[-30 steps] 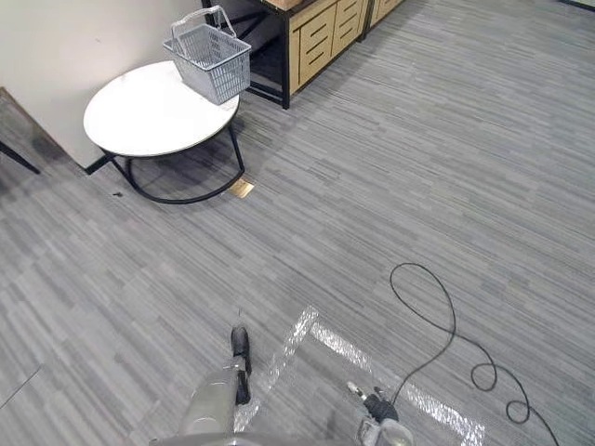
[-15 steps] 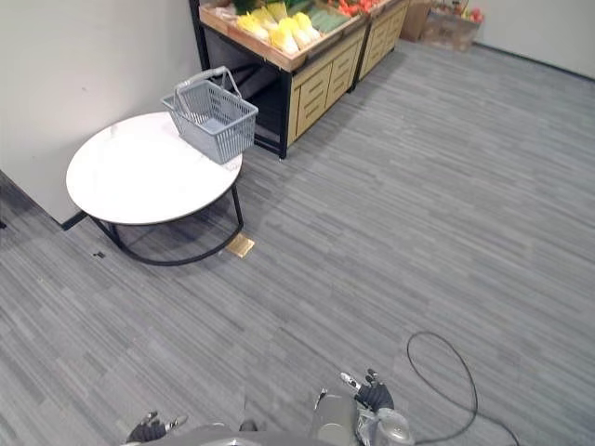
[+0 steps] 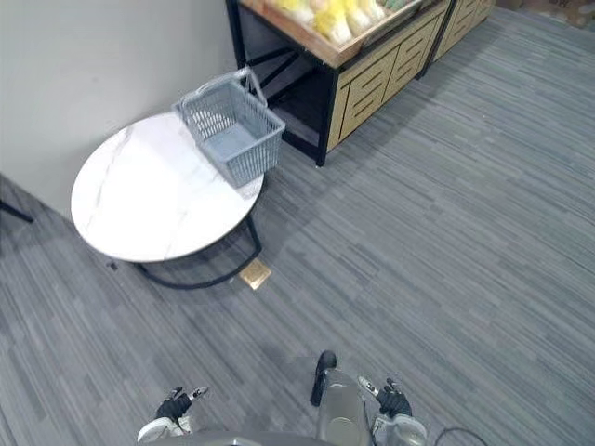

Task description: Pick vegetable in the basket

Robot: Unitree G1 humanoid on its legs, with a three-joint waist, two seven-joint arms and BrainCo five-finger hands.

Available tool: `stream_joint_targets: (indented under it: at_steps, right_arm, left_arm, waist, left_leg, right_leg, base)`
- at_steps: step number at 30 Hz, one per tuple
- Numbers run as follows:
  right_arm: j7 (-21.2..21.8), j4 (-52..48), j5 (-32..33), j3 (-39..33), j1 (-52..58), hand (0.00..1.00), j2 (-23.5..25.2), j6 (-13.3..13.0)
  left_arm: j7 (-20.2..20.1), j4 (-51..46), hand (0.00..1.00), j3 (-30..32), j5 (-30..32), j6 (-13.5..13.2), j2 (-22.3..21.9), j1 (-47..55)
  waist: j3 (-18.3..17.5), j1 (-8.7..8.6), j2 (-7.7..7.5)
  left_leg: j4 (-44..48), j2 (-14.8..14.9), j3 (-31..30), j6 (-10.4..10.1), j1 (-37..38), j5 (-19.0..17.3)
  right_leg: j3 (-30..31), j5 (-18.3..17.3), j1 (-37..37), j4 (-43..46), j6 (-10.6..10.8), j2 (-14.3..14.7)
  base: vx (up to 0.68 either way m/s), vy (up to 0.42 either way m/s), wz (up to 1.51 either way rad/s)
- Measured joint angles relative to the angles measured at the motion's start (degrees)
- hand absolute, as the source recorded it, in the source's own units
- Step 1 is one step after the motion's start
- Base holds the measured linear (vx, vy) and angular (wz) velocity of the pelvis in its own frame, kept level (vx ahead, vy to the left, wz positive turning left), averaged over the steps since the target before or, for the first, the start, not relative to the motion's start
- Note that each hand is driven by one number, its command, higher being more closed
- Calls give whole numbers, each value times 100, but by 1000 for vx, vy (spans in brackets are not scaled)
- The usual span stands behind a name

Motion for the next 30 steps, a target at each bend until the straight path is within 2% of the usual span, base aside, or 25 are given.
stream_joint_targets:
  at_steps: [1, 3, 5, 6, 7, 9, 10, 11, 12, 13, 14, 15, 16, 17, 18, 19, 20, 21, 22, 24, 25, 27, 28, 29, 30]
  right_arm:
    - [-1, 28, -1, 71, -32, 0, -21, 1]
    - [-12, 23, 0, 71, -96, 0, -4, -2]
    - [-66, 28, 11, 98, -220, 0, 11, 1]
    - [-80, 21, 11, 126, -235, 0, 21, -4]
    - [-85, 17, 12, 187, -250, 0, 34, -5]
    - [-90, -15, 11, 303, -224, 0, 24, -8]
    - [-90, -72, 3, 383, -148, 0, -51, -8]
    - [-97, -84, -23, 525, -161, 0, -41, 3]
    - [-87, -98, -78, 602, -198, 0, 14, 4]
    - [-67, -110, -240, 752, -264, 0, 61, -16]
    - [-69, -110, -357, 755, -367, 0, 80, -21]
    - [-72, -114, -407, 755, -396, 0, 72, -23]
    - [-75, -115, -458, 789, -422, 0, 60, -34]
    - [-75, -122, -459, 817, -428, 0, 76, -49]
    - [-74, -152, -511, 968, -421, 0, 108, -74]
    - [-69, -161, -613, 1053, -409, 0, 163, -89]
    - [-71, -162, -622, 1067, -371, 0, 185, -101]
    - [-62, -267, -572, 1042, -239, 0, 205, -120]
    - [-78, -323, -577, 1040, -222, 0, 185, -118]
    - [-73, -351, -576, 1001, -175, 0, 165, -133]
    - [-70, -336, -578, 973, -184, 0, 169, -130]
    - [-40, -305, -578, 955, -192, 0, 183, -117]
    - [-20, -246, -577, 946, -202, 0, 188, -115]
    - [-10, -188, -577, 917, -208, 0, 200, -111]
    - [-11, -162, -577, 884, -209, 0, 211, -111]
  left_arm:
    - [-21, -31, 0, 0, -7, -11, 20, 0]
    - [-25, -88, 0, 4, -7, -21, 57, 0]
    - [-16, -227, 0, -2, -34, -29, 59, -9]
    - [-15, -268, 0, -13, -39, -31, 65, -24]
    - [-10, -318, 0, -107, -48, -33, 78, -66]
    - [39, -320, 0, -298, -20, -33, 83, -88]
    - [62, -277, 0, -416, -5, -29, 59, -58]
    - [56, -247, 0, -478, -7, -28, 67, -63]
    - [53, -249, 0, -505, 4, -25, 106, -85]
    - [41, -301, 0, -485, 5, -40, 203, -100]
    - [39, -304, 0, -455, 13, -26, 281, -119]
    - [46, -302, 0, -429, 18, -17, 281, -119]
    - [56, -237, 0, -371, 33, -14, 279, -113]
    - [61, -194, 0, -354, 36, -10, 300, -92]
    - [70, -130, 0, -407, 54, 18, 379, -45]
    - [73, -102, 0, -530, 103, 39, 491, 25]
    - [77, -64, 0, -569, 103, 57, 553, 34]
    - [106, 71, 0, -596, 95, 120, 604, 79]
    - [114, 77, 0, -581, 94, 124, 611, 104]
    - [112, 75, 0, -490, 94, 142, 589, 149]
    - [112, 75, 0, -484, 93, 142, 583, 150]
    - [113, 77, 0, -437, 91, 143, 564, 158]
    - [113, 78, 0, -432, 84, 143, 553, 194]
    - [117, 81, 0, -422, 83, 141, 565, 210]
    - [118, 85, 0, -413, 83, 141, 580, 218]
  waist:
    - [2, 18, -3]
    - [11, 28, -27]
    - [17, 110, 5]
    - [17, 170, 5]
    - [21, 257, -4]
    - [11, 288, 12]
    - [-71, 290, 147]
    - [-116, 309, 253]
    - [-130, 293, 101]
    - [-142, 308, -131]
    - [-140, 302, -247]
    - [-128, 302, -276]
    - [-117, 313, -278]
    - [-117, 313, -266]
    - [-120, 307, -258]
    - [-116, 275, -254]
    - [-112, 237, -257]
    - [-100, 142, -287]
    - [-94, 126, -296]
    - [-95, 102, -302]
    - [-95, 93, -302]
    - [-96, 130, -303]
    - [-109, 159, -323]
    - [-135, 166, -358]
    - [-144, 171, -376]
  left_leg:
    - [669, 236, 475, 66, -293, -377]
    - [973, 333, 962, 316, -743, -847]
    - [585, 264, 1201, 236, -1493, -1259]
    - [333, 236, 1290, 259, -1621, -1303]
    - [-367, 136, 1528, 259, -1829, -1327]
    - [-2045, -235, 1821, 316, -1821, -1038]
    - [-3173, -356, 2036, 288, -1799, -408]
    - [-3572, -433, 2112, 1171, -1775, -120]
    - [-3649, -578, 2143, 1083, -1729, -168]
    - [-3751, -808, 2176, 1174, -1709, -255]
    - [-3737, -954, 2151, 1230, -1687, -392]
    - [-3733, -1015, 2139, 1254, -1604, -458]
    - [-3801, -1069, 2139, 1270, -1338, -573]
    - [-3871, -1068, 2153, 1221, -1162, -657]
    - [-3974, -1036, 2168, 1155, -829, -798]
    - [-3985, -997, 2095, 1116, -583, -930]
    - [-4016, -997, 2038, 1105, -460, -969]
    - [-4164, -1034, 1868, 1031, -77, -1036]
    - [-4171, -1035, 1816, 1039, 22, -1037]
    - [-4217, -1036, 1581, 1012, 199, -1045]
    - [-4245, -1035, 1428, 973, 271, -1022]
    - [-4253, -983, 1107, 811, 266, -1021]
    - [-4252, -918, 934, 670, 246, -1044]
    - [-4247, -841, 716, 502, 184, -1063]
    - [-4247, -803, 619, 412, 158, -1061]
  right_leg:
    - [-42, -73, 407, -142, -23, 32]
    - [-43, -198, 999, -527, 19, 9]
    - [-118, -255, 1497, -946, 153, -6]
    - [-156, -255, 1577, -1021, 180, -18]
    - [-217, -264, 1783, -1186, 340, -65]
    - [-373, -331, 2082, -1399, 544, -144]
    - [-454, -441, 2230, -1510, 676, -39]
    - [-444, -558, 2371, -1557, 810, 41]
    - [-434, -584, 2424, -1591, 759, -57]
    - [-295, -591, 2407, -1630, 745, -206]
    - [-172, -550, 2414, -1524, 773, -337]
    - [-112, -512, 2397, -1333, 825, -412]
    - [79, -490, 2218, -552, 866, -571]
    - [213, -444, 2033, 50, 942, -661]
    - [493, -119, 1554, 1356, 1309, -825]
    - [808, 244, 1027, 2632, 1492, -837]
    - [817, 242, 813, 3133, 1497, -874]
    - [540, 23, 415, 3912, 1392, -1025]
    - [395, -107, 339, 3937, 1326, -1099]
    - [14, -343, 231, 3444, 1027, -1288]
    - [-10, -352, 206, 2898, 1008, -1294]
    - [241, -333, 233, 1581, 1016, -1213]
    - [649, -262, 247, 683, 999, -1113]
    - [1096, -28, 253, -68, 974, -1071]
    - [1298, 124, 237, -309, 956, -1068]
  base:
    - [419, -122, -5]
    - [572, -127, 4]
    - [413, 4, 7]
    - [338, 82, 0]
    - [359, 126, 11]
    - [385, 179, 28]
    - [493, 280, 37]
    - [499, 263, 45]
    - [482, 237, 34]
    - [366, 161, 36]
    - [279, 134, 25]
    - [364, 174, 18]
    - [286, 137, -2]
    - [406, 177, -21]
    - [290, 84, -25]
    - [293, 54, -11]
    - [380, 15, 37]
    - [330, -5, 51]
    - [333, -17, 56]
    - [323, -90, 66]
    - [402, -176, 106]
    - [277, -215, 92]
    - [240, -330, 85]
    - [232, -370, 83]
    - [264, -544, 84]
